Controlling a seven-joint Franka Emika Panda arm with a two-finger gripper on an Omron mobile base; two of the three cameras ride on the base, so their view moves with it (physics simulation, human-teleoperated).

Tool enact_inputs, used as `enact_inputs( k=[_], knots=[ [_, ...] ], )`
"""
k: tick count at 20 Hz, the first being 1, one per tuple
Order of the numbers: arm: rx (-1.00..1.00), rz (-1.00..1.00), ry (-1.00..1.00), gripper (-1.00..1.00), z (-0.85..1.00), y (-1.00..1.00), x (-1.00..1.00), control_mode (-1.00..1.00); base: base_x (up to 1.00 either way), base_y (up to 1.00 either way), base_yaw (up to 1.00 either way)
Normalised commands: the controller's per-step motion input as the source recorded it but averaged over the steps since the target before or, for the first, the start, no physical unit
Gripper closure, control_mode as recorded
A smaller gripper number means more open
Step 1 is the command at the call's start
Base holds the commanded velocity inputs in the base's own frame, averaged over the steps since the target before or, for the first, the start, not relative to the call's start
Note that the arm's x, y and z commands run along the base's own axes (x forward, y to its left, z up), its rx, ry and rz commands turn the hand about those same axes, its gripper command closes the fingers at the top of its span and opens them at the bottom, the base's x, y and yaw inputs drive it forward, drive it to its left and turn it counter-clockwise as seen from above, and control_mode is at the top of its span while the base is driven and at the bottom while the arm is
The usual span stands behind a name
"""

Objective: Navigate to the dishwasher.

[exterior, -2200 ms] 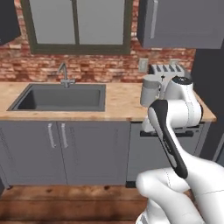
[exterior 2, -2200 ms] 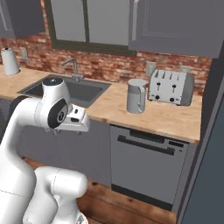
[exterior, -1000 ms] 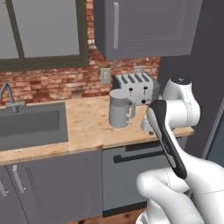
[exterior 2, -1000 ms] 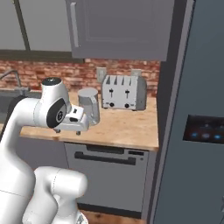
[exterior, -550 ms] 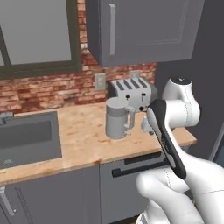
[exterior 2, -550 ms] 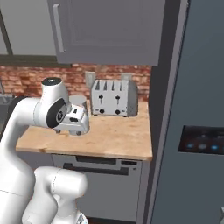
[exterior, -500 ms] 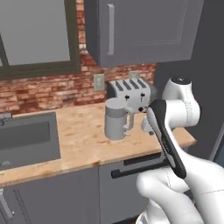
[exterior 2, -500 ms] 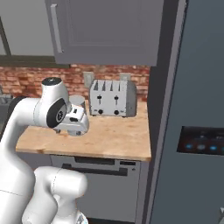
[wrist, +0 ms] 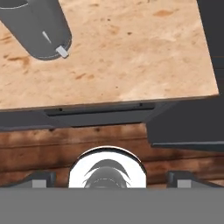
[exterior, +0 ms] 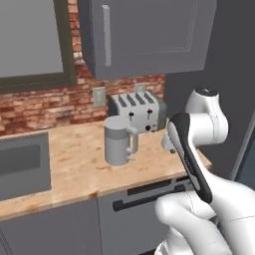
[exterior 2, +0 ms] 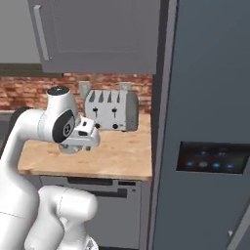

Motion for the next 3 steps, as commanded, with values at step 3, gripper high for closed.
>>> enact_inputs(
  k=[3],
  knots=[
    [0.0,0.0,0.0,-1.0,0.0,0.0,0.0,1.0,0.36,-0.16,-0.01]
  ],
)
